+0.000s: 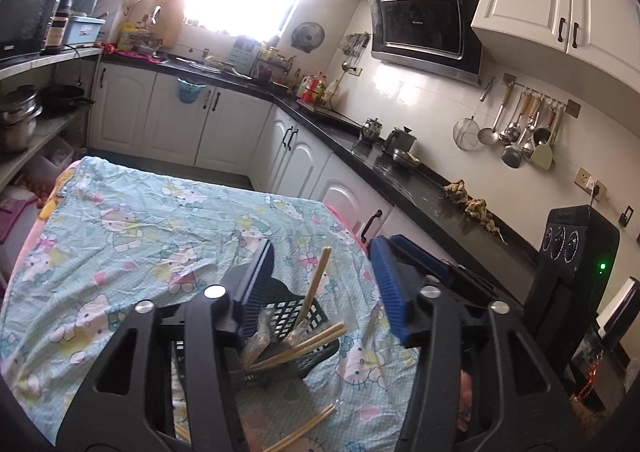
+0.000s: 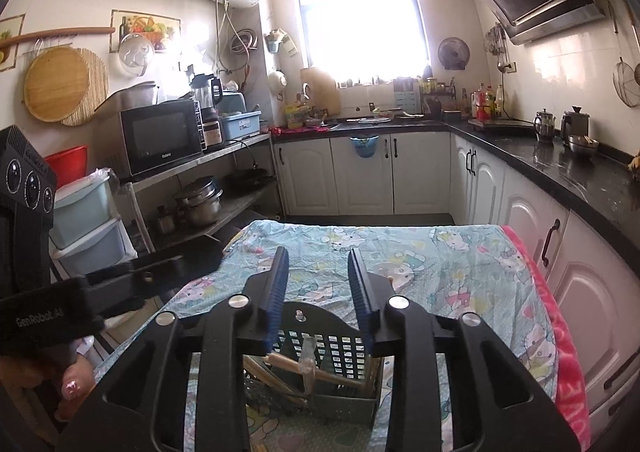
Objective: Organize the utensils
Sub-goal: 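Lower the chopsticks into the basket and open both grippers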
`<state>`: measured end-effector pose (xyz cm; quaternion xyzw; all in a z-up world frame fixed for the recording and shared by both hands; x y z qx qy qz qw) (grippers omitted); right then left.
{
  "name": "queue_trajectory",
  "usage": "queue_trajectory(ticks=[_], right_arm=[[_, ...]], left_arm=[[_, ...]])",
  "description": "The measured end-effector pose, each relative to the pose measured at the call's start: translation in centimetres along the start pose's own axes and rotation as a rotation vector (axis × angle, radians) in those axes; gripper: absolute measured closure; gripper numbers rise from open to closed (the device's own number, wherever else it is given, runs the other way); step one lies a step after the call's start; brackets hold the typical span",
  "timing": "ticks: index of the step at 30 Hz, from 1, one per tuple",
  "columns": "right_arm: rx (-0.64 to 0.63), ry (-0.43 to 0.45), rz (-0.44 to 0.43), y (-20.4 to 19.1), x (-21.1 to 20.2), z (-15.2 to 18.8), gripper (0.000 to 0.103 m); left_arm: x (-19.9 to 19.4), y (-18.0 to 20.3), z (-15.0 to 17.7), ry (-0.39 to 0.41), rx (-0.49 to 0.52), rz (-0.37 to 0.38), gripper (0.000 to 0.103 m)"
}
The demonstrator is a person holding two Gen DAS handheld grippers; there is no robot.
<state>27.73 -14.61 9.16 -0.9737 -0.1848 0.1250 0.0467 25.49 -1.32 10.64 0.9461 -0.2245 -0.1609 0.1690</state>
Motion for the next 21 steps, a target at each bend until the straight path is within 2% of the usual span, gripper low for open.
queue_trajectory(ticks=[3, 5, 11, 14, 21], right_arm=[[0.010, -0.001, 0.002, 0.3, -0.4, 0.1, 0.063], [0.013, -0.004, 0.003, 0.5, -0.6, 0.2, 0.061], [0.013, -0.015, 0.003, 0.8, -1.7, 0.9, 0.052], [0.004, -0.016, 0.004, 0.7, -2.3, 1.2, 0.048], [-0.027, -0.023, 0.007, 0.4, -3.7, 2.1, 0.039]], left_arm=[[-0.6, -0.3, -0.2, 0.008, -0.001, -0.020, 0.046], [-1.1, -0.4, -0.3, 0.016, -0.002, -0.028, 0.036], [-2.6, -0.9, -0.2, 0.025, -0.003, -0.061, 0.018], [-3.2, -1.2, 0.2, 0.022, -0.008, -0.076, 0.012], [-4.7, -1.8, 1.9, 0.009, -0.029, -0.090, 0.011]])
Point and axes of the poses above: each gripper's, at about its wrist camera, not at the fingertips, and x roughly the way its jaws point, y to its right, z to its underside, the point moved 5 cm from there along x, roughly the way its jaws point, and after that the axes turned 8 degrees about y, right-handed, at the moved point
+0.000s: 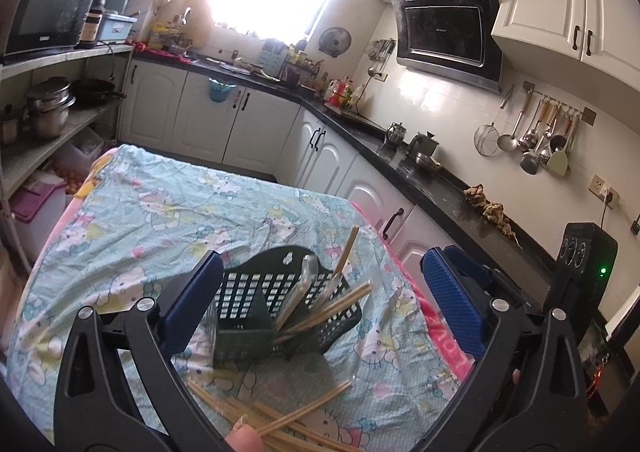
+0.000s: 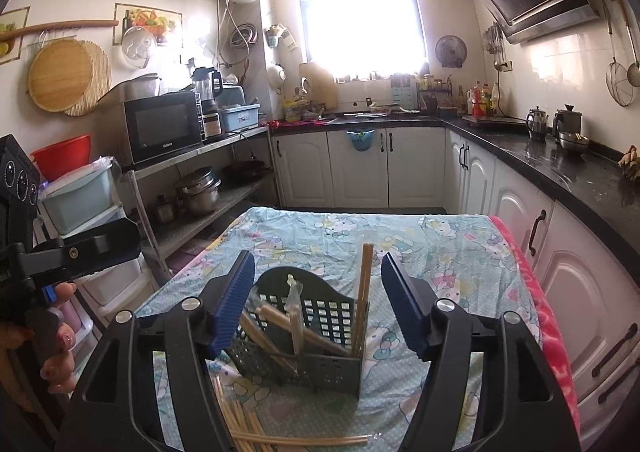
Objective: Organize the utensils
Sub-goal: 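Lower the chopsticks into the basket and open both grippers, then withdraw both open tools from the basket toward the chopstick pile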
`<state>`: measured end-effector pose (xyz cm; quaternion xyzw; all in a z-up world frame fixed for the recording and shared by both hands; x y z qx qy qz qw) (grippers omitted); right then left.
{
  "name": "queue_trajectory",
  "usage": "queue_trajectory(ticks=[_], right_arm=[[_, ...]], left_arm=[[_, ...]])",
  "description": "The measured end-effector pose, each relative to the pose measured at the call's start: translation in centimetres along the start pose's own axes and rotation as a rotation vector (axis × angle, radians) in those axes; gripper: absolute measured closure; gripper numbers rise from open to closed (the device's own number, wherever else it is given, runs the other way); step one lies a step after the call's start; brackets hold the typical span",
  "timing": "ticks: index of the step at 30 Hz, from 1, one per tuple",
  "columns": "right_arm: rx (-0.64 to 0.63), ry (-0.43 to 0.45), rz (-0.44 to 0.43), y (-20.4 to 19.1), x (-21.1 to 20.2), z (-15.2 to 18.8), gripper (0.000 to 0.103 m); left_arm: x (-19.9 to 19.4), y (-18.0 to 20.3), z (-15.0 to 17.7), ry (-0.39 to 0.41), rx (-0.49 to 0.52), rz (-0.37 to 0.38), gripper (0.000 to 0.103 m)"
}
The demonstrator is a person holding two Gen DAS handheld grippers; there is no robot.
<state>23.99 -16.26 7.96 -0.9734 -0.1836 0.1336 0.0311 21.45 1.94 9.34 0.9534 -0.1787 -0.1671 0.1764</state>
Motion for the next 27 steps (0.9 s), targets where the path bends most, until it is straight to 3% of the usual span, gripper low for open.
queue_trajectory(ticks=[27], right_arm=[[-0.065, -0.033, -0.039, -2.4, -4.2, 3.2, 0.033]], left_arm=[[-4.3, -1.9, 3.8, -0.019, -0.044, -0.046, 0.011]])
Point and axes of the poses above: each gripper's, at about its wrist camera, not at the fingertips, and x roughly the way its jaws point, y to its right, z to its underside, the point moved 5 cm from there along x, roughly the way its jaws point, and after that the axes turned 8 degrees about y, right-handed, at the moved point
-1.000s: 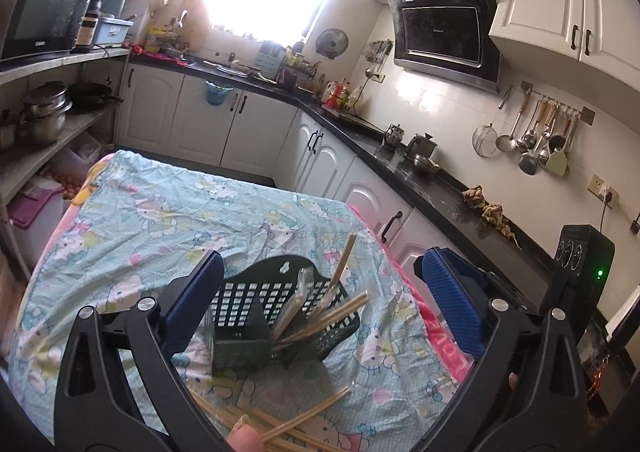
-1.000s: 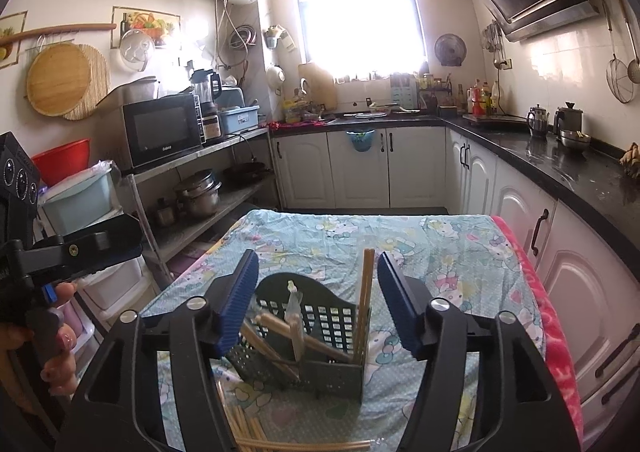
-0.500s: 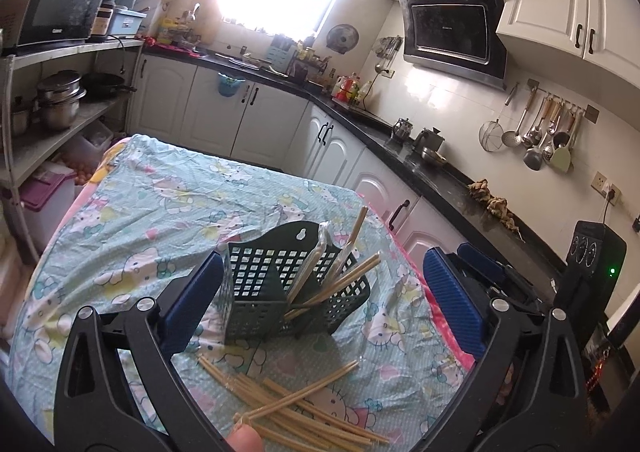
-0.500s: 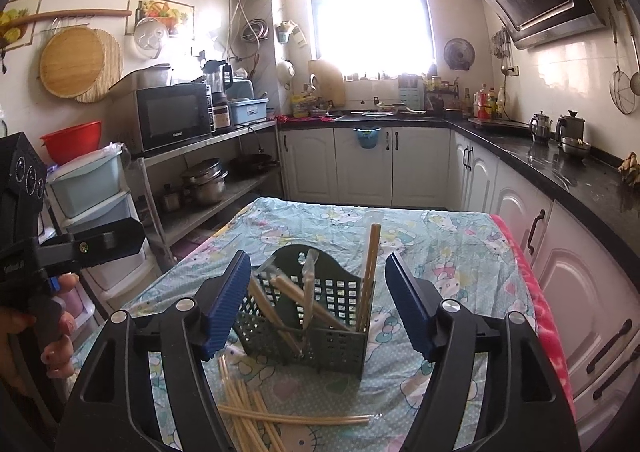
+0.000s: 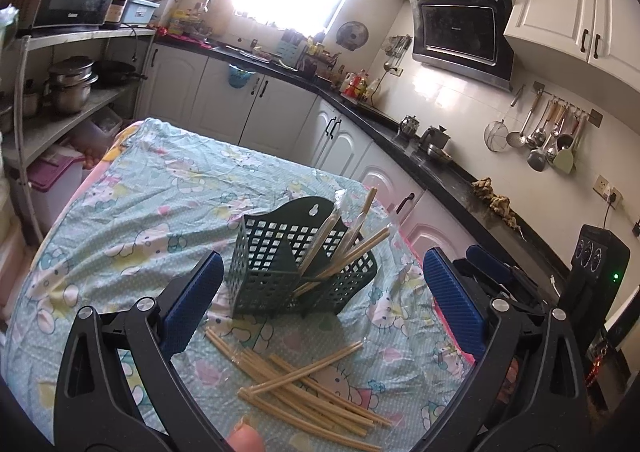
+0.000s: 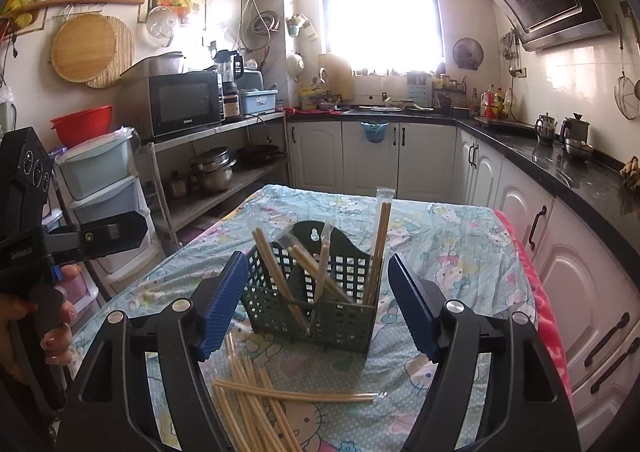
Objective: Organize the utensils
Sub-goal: 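Withdraw both open tools from the basket toward the chopstick pile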
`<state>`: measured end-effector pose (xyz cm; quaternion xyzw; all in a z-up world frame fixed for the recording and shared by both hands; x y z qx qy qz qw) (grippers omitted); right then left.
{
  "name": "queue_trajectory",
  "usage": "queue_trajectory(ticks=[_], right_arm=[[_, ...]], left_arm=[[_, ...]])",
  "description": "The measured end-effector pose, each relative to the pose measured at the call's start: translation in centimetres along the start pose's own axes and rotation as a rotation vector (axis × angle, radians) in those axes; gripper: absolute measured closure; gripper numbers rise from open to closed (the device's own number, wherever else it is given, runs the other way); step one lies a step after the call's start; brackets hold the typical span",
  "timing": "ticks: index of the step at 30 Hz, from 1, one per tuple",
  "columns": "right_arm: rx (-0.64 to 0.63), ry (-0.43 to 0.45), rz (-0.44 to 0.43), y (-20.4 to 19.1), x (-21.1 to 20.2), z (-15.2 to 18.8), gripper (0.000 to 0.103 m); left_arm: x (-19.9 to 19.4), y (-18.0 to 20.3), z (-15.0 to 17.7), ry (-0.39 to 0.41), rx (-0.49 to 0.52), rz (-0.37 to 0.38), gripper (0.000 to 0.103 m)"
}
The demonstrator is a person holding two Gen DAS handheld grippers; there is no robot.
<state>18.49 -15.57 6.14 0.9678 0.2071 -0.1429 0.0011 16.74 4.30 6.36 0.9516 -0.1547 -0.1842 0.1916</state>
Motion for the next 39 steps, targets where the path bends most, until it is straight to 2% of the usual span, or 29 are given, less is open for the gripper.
queue_trajectory(ticks=[10, 25, 39], right_arm=[[-0.037, -0.044, -0.013, -0.7, -0.3, 2.0, 0.033], [-0.112, -0.141, -0.041, -2.5, 0.8, 6.2, 0.033], [-0.216, -0.219, -0.090, -5.1, 2.1, 9.8, 0.033]], left_arm=[[-0.4, -1.6, 1.7, -0.030, -0.027, -0.037, 0.011], [0.2, -5.4, 5.2, -0.125, -0.090, -0.119, 0.011], [1.2, -6.7, 8.0, -0.202, -0.059, -0.151, 0.011]])
Point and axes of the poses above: each gripper's, at about its wrist camera, not at the fingertips, and x roughly the way its jaws point, y to its right, z to its underside, the point moved 5 cm from there along x, roughly the way its jaws point, and after that the axes turned 8 degrees about y, right-handed, at the moved point
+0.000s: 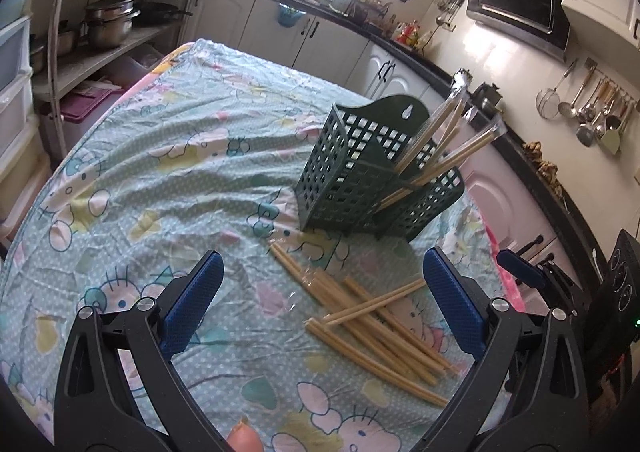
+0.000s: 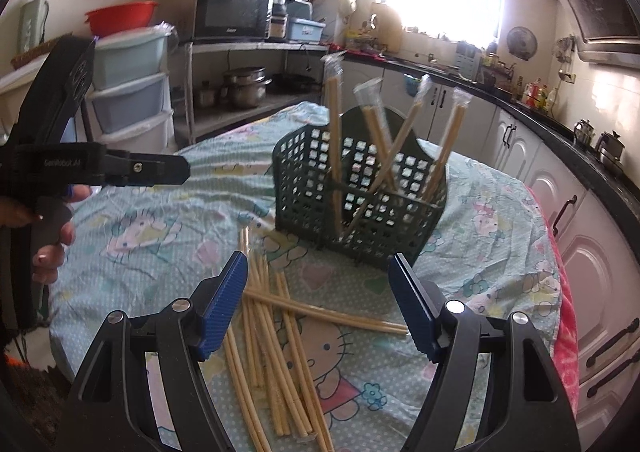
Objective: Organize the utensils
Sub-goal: 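Withdraw both open tools from the basket toward the chopstick pile, then lower the left gripper onto the chopsticks and close while the right gripper closes on others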
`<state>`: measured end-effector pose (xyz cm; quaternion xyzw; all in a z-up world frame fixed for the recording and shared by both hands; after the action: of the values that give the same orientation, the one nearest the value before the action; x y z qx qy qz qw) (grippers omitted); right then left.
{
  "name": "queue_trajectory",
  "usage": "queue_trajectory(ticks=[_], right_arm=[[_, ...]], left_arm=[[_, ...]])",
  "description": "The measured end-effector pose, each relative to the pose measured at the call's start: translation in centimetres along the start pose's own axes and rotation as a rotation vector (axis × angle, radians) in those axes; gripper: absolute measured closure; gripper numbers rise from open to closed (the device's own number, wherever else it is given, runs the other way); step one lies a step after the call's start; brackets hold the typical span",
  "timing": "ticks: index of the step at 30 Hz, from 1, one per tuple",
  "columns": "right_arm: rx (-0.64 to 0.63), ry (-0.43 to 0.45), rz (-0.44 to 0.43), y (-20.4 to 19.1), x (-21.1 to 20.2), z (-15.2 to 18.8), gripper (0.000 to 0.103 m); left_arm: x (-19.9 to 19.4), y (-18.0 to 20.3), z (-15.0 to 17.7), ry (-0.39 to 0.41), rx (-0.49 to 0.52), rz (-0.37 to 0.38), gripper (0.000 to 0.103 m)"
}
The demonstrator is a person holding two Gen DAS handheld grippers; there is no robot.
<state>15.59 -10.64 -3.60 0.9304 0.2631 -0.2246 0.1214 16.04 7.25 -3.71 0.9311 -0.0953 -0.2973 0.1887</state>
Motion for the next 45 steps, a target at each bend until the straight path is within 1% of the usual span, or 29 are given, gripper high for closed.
queue_trajectory(ticks=[1, 3, 4, 5, 6, 8, 9, 11, 14, 20, 28, 30, 31, 40, 43, 45], right_arm=[[-0.008, -0.008, -0.006, -0.3, 0.2, 0.3, 0.033], [-0.025, -0.024, -0.015, -0.7, 0.7, 0.7, 0.033], [-0.033, -0.031, -0.018, -1.0, 0.9, 0.9, 0.033], [-0.048, -0.042, -0.024, -1.2, 1.3, 1.3, 0.033], [-0.060, -0.051, -0.029, -1.5, 1.6, 1.5, 0.033], [-0.083, -0.071, -0.039, -1.9, 2.2, 2.0, 0.033], [-0.095, -0.081, -0.045, -2.2, 2.6, 2.2, 0.033], [-0.122, -0.105, -0.055, -2.8, 3.3, 2.8, 0.033], [-0.164, -0.130, -0.067, -3.6, 4.3, 3.6, 0.034], [-0.253, -0.152, -0.080, -5.1, 6.2, 4.5, 0.034], [-0.331, -0.178, -0.069, -5.7, 8.4, 4.8, 0.037], [-0.345, -0.183, -0.073, -5.8, 8.7, 4.9, 0.038], [-0.350, -0.184, -0.073, -5.9, 8.8, 4.9, 0.039], [-0.375, -0.187, -0.074, -6.2, 9.6, 5.1, 0.052], [-0.382, -0.187, -0.082, -6.4, 9.8, 5.2, 0.060], [-0.383, -0.184, -0.094, -6.6, 9.9, 5.1, 0.069]], left_arm=[[0.2, -0.2, 0.2, -0.010, 0.000, 0.000, 0.012], [0.6, -0.5, 0.6, -0.025, 0.000, -0.007, 0.018], [0.8, -0.7, 0.8, -0.037, -0.001, -0.011, 0.024], [1.2, -1.0, 1.2, -0.054, -0.005, -0.013, 0.032], [1.5, -1.2, 1.5, -0.069, -0.010, -0.012, 0.037], [2.0, -1.4, 2.1, -0.097, -0.016, -0.006, 0.049], [2.3, -1.5, 2.4, -0.115, -0.020, 0.002, 0.053], [2.9, -1.7, 3.1, -0.154, -0.036, 0.019, 0.067], [3.7, -1.9, 4.0, -0.197, -0.056, 0.038, 0.075], [5.2, -2.5, 5.0, -0.252, -0.097, 0.053, 0.076], [6.7, -3.1, 5.5, -0.299, -0.106, 0.048, 0.076], [7.0, -3.2, 5.6, -0.308, -0.104, 0.049, 0.078], [7.2, -3.2, 5.7, -0.311, -0.102, 0.048, 0.081], [7.9, -3.7, 5.9, -0.321, -0.089, 0.037, 0.095], [7.9, -3.9, 5.8, -0.321, -0.087, 0.038, 0.097], [8.0, -3.9, 5.8, -0.321, -0.082, 0.037, 0.099]])
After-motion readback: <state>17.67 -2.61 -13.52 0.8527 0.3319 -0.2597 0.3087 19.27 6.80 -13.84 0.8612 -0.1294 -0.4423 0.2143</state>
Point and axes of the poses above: each gripper's, at about its wrist camera, not at the fingertips, and x roughly the way its jaws point, y to its right, z to its underside, the point moved 5 cm from there along x, roughly the way its jaws point, and after that the axes turned 8 degrees about y, right-handed, at the moved point
